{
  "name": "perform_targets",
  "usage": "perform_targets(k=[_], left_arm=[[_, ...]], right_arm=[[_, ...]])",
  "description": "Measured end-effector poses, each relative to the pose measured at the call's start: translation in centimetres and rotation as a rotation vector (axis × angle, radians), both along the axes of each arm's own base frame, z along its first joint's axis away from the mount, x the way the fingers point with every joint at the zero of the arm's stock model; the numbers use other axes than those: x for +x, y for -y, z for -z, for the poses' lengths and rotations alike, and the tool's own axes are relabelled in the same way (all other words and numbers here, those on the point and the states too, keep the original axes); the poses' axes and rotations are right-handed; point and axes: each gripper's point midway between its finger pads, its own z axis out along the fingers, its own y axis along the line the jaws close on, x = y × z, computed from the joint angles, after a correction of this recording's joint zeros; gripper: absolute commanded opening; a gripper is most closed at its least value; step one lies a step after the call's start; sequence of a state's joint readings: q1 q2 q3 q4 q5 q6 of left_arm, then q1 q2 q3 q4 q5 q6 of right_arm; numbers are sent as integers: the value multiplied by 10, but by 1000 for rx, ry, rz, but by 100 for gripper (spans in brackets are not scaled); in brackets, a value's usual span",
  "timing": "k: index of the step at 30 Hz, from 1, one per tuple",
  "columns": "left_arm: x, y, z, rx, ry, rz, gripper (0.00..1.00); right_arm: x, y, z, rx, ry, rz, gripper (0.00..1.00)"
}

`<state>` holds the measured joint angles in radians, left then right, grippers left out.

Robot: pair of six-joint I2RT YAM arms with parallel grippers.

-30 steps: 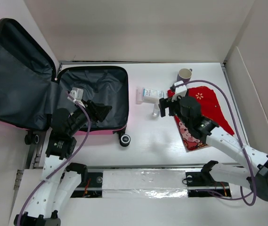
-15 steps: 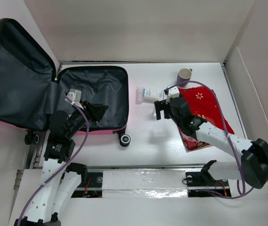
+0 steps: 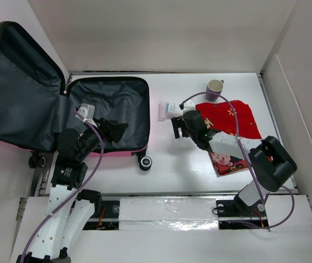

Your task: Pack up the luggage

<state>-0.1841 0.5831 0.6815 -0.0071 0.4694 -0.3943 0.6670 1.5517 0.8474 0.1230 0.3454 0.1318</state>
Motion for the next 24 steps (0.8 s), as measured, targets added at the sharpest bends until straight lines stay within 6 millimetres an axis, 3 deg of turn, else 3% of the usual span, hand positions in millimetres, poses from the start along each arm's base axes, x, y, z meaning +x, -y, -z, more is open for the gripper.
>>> perform_targets(k=[4, 8, 11, 14, 16, 19, 24], left_arm=[[0, 0, 0, 0, 0, 0, 54], [0, 0, 0, 0, 0, 1, 54], [0, 0, 0, 0, 0, 1, 53], [0, 0, 0, 0, 1, 2, 53], [0, 0, 0, 0, 1, 3, 53], [-1, 1, 0, -1, 1, 8, 53], [-1, 1, 0, -1, 1, 9, 53]], right_arm=[[18, -8, 10, 7, 10, 7, 79], [29, -6, 19, 5, 19, 18, 46], [32, -5, 17, 9, 29, 23, 33], [31, -4, 6, 4, 48, 13, 33], [25, -7, -16, 9, 84, -7, 34], [12, -23, -65, 55, 167, -71, 35], [-10, -83, -162, 217, 312, -262, 35]])
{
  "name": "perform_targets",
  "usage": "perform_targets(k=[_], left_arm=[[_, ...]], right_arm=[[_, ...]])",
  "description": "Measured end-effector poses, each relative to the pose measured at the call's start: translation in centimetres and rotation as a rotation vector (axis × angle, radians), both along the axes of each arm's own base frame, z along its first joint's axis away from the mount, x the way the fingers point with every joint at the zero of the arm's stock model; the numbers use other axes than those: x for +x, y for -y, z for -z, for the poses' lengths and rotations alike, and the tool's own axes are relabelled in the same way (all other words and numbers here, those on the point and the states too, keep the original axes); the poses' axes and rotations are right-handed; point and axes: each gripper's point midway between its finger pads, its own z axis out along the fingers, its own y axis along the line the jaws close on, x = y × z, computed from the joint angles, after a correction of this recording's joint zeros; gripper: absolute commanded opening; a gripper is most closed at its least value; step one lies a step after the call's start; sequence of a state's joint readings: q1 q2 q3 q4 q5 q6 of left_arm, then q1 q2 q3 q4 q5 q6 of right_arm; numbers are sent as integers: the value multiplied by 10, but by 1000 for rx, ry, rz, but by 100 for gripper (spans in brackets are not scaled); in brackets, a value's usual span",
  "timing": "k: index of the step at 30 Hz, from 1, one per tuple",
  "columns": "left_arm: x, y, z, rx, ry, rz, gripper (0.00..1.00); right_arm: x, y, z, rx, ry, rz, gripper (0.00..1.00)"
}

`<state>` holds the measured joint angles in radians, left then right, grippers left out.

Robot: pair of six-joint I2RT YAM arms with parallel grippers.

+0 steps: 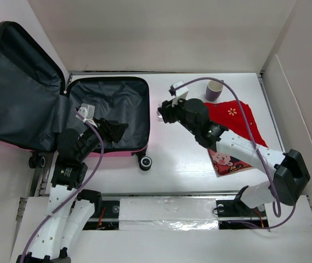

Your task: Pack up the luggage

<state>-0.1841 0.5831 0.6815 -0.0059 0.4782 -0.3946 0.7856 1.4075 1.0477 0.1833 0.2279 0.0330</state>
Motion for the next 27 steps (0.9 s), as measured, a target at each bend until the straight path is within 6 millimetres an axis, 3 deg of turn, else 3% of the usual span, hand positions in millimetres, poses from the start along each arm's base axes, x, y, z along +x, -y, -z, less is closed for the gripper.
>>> perform_targets(k=[3, 5, 7, 12, 16, 19, 23, 27], left_arm=[[0, -1, -1, 0, 3, -8, 53], [0, -3, -1, 0, 6, -18, 53], [1, -4, 0, 2, 2, -29, 53], [1, -10, -5, 1, 14, -62, 53], [1, -12, -8, 0, 20, -77, 53], [1, -14, -8, 1, 17, -86, 53], [0, -14, -7, 3, 12, -88, 53], [0, -14, -6, 3, 10, -88, 53]], right_arm=[[-12, -39, -31, 50, 39, -121, 35], [-17, -66, -38, 61, 44, -192, 35], [-20, -93, -31, 52, 30, -254, 35], [-21, -148, 22, -31, -50, -369, 35], [-24, -174, 77, -121, -133, -419, 35], [-26, -180, 113, -187, -191, -428, 36], [-25, -182, 146, -261, -240, -417, 37], [-14, -183, 163, -312, -252, -373, 54]])
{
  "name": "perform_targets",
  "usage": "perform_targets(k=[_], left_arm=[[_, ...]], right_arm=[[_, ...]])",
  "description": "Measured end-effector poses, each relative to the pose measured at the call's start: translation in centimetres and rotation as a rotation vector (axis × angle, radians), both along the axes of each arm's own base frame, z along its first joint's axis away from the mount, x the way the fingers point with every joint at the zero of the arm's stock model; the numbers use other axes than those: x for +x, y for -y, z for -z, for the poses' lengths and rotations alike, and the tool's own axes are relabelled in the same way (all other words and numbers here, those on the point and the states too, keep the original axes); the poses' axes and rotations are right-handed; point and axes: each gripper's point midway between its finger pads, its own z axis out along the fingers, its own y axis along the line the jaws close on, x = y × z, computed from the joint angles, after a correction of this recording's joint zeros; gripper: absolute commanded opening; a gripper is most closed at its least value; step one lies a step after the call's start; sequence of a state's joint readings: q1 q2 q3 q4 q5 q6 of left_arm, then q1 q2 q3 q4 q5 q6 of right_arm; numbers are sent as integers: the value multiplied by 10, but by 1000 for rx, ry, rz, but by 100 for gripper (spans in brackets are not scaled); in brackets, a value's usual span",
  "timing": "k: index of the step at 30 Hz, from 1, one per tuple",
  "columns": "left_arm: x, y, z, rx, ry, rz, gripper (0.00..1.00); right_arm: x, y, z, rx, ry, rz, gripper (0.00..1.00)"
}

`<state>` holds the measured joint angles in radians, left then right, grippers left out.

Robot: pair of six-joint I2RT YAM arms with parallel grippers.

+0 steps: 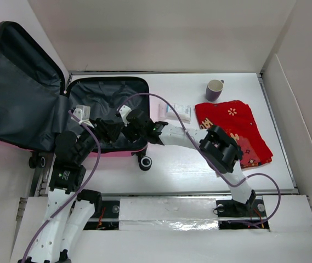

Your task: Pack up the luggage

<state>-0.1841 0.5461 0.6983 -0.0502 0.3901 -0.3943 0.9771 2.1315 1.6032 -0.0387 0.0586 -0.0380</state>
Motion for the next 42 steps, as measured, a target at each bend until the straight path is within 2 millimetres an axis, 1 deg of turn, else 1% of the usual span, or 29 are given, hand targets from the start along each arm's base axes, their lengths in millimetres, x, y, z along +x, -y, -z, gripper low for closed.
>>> perform_targets(k=[2, 3, 6, 7, 8, 11, 13, 16, 17, 19, 20, 21, 23, 24, 25, 27, 29, 30, 31, 34, 35, 36, 37, 38, 39, 40, 42], left_arm=[[0, 0, 0, 0, 0, 0, 53], [0, 0, 0, 0, 0, -1, 53], [0, 0, 0, 0, 0, -2, 53], [0, 0, 0, 0, 0, -2, 53], [0, 0, 0, 0, 0, -2, 53], [0, 0, 0, 0, 0, -2, 53], [0, 0, 0, 0, 0, -2, 53], [1, 0, 0, 0, -1, -3, 53], [1, 0, 0, 0, -2, -3, 53], [1, -1, 0, 1, -1, -6, 53], [1, -1, 0, 1, -2, -6, 53], [1, -1, 1, 1, -2, -6, 53], [1, -1, 1, 1, -2, -6, 53], [1, -1, 1, 1, -3, -6, 52], [1, -1, 1, 1, -4, -6, 51], [2, -1, 2, 2, -7, -5, 48], [2, 0, 3, 2, -12, -2, 47], [3, 0, 3, 3, -13, 0, 47], [3, 1, 4, 3, -17, 1, 47], [4, 1, 5, 4, -21, 1, 45], [4, 1, 5, 4, -21, 0, 45], [4, 1, 5, 4, -20, 0, 45], [4, 1, 4, 3, -18, 0, 45], [3, 0, 4, 3, -17, 0, 45], [3, 0, 4, 3, -16, 0, 45], [3, 0, 3, 2, -14, 0, 45], [2, 0, 3, 2, -12, 1, 45]], right_arm=[[9, -2, 4, -23, 17, 21, 61], [14, -3, 5, -32, 28, 34, 68], [33, -9, -5, -31, 69, 63, 80], [37, -10, -8, -26, 80, 69, 82], [47, -12, -18, -12, 102, 86, 82], [70, -7, -42, 15, 152, 133, 83], [87, -1, -61, 38, 189, 167, 82], [105, 12, -85, 68, 238, 213, 81], [111, 18, -94, 76, 254, 230, 79], [117, 31, -111, 98, 284, 256, 65], [116, 42, -120, 101, 292, 267, 55], [115, 55, -129, 118, 304, 282, 31], [105, 83, -144, 142, 315, 302, 16], [99, 99, -150, 152, 319, 311, 6], [94, 114, -155, 163, 322, 321, 1], [85, 143, -161, 182, 319, 340, 0], [79, 160, -159, 187, 305, 327, 0], [76, 163, -155, 184, 290, 306, 0], [72, 162, -150, 181, 274, 281, 0], [49, 143, -133, 163, 226, 194, 0], [46, 141, -130, 155, 220, 189, 0], [42, 138, -128, 156, 214, 179, 15], [42, 139, -126, 156, 206, 187, 26], [48, 145, -123, 154, 200, 214, 37], [57, 154, -119, 152, 194, 248, 55], [69, 168, -114, 147, 186, 296, 60], [97, 205, -93, 115, 171, 411, 67]])
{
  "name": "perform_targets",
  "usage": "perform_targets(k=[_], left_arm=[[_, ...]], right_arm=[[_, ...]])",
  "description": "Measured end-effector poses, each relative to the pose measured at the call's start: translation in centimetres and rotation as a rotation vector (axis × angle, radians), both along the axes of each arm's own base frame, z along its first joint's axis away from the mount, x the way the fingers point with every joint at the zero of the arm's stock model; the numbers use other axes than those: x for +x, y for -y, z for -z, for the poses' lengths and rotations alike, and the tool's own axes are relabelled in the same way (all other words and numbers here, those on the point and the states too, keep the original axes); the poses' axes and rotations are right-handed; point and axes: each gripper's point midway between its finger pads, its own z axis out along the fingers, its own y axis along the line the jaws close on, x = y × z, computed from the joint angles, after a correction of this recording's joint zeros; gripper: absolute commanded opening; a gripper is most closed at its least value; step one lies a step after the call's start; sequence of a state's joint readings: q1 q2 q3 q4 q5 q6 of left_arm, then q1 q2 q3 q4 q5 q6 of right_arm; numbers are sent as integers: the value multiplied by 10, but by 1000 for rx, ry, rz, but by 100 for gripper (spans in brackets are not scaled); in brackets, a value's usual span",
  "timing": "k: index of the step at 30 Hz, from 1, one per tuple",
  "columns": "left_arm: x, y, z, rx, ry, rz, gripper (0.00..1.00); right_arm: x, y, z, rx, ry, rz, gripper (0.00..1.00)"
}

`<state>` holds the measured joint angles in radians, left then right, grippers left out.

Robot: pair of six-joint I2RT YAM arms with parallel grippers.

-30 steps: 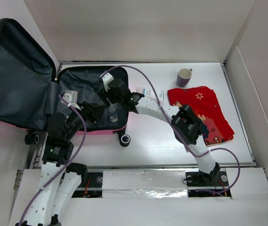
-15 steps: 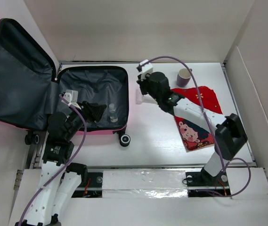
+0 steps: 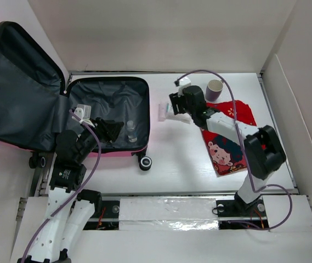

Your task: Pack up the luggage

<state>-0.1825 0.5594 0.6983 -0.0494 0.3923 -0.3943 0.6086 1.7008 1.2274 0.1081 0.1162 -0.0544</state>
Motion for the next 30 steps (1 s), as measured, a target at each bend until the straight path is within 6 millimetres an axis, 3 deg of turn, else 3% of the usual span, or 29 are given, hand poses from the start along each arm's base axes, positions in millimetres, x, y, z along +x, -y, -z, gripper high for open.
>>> perform_targets(k=[3, 5, 8, 11, 13, 14, 15, 18, 21, 25, 28, 30], left_arm=[[0, 0, 0, 0, 0, 0, 45], [0, 0, 0, 0, 0, 0, 45], [0, 0, 0, 0, 0, -1, 45], [0, 0, 0, 0, 0, 0, 45], [0, 0, 0, 0, -1, -1, 45], [0, 0, 0, 0, -2, 0, 45], [0, 0, 0, 0, -2, 0, 45], [0, 0, 1, 0, -3, 0, 45], [1, 0, 1, 1, -6, 1, 45], [2, 1, 3, 2, -12, 4, 45], [2, 1, 3, 2, -14, 6, 45], [2, 1, 3, 2, -14, 7, 45]], right_arm=[[29, 47, 47, -59, -80, 135, 69], [34, 59, 82, -113, -152, 166, 70], [33, 49, 121, -183, -226, 137, 71], [35, 34, 141, -240, -254, 104, 70], [40, 27, 141, -263, -247, 100, 58], [44, 25, 139, -268, -239, 104, 49], [47, 23, 137, -267, -233, 106, 24], [51, 26, 131, -262, -218, 134, 1], [48, 31, 128, -254, -211, 153, 0], [26, 47, 111, -251, -205, 176, 0], [11, 53, 71, -206, -150, 181, 0], [2, 44, 31, -146, -81, 159, 0]])
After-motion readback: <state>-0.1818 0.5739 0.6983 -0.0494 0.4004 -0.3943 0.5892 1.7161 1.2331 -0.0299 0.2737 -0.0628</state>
